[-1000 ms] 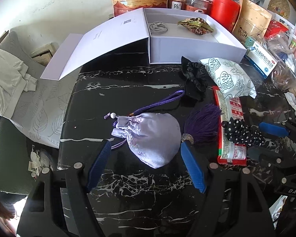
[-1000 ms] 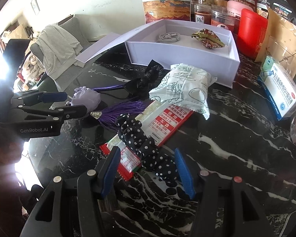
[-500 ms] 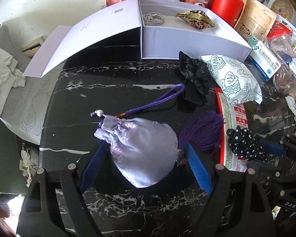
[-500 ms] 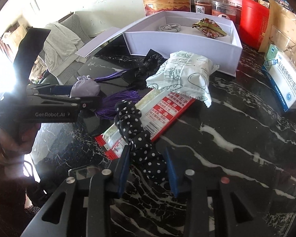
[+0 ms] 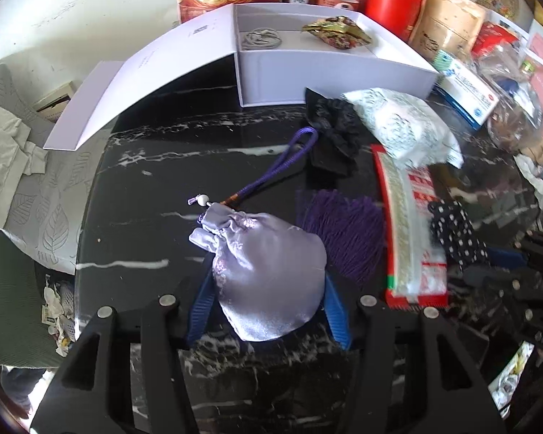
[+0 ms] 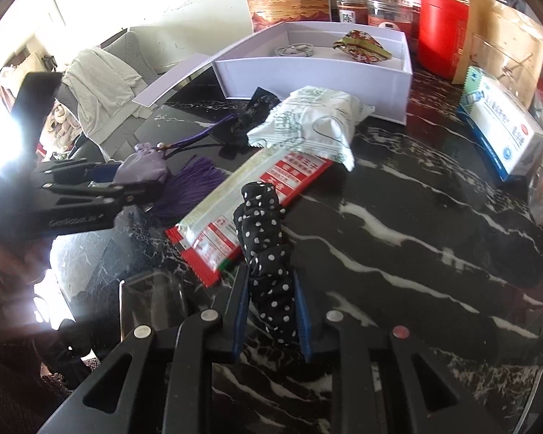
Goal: Organize objects
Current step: 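Grasp the lavender pouch with the left tool while the right grasps the polka-dot scrunchie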
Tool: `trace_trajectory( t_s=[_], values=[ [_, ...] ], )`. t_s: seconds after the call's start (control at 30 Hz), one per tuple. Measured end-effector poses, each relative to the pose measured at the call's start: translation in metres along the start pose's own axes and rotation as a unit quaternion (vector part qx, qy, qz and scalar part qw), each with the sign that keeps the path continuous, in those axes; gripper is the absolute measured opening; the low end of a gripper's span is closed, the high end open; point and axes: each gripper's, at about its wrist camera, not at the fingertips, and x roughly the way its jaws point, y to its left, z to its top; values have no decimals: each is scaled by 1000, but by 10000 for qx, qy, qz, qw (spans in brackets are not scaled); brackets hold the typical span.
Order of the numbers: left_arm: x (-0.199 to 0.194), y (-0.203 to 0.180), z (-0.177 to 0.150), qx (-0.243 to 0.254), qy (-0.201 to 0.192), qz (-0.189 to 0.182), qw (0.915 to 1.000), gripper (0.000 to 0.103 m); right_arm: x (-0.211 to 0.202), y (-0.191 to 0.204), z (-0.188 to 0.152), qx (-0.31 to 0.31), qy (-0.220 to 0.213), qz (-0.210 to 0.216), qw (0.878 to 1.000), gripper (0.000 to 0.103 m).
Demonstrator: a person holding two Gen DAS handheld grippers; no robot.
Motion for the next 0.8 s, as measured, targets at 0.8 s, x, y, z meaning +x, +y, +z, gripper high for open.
trace_trajectory(
  t_s=[0.8],
  values=[
    [-11, -7, -31, 60, -82, 59, 9999, 53, 8, 13, -1, -420, -8, -440, 9981, 18]
  ],
)
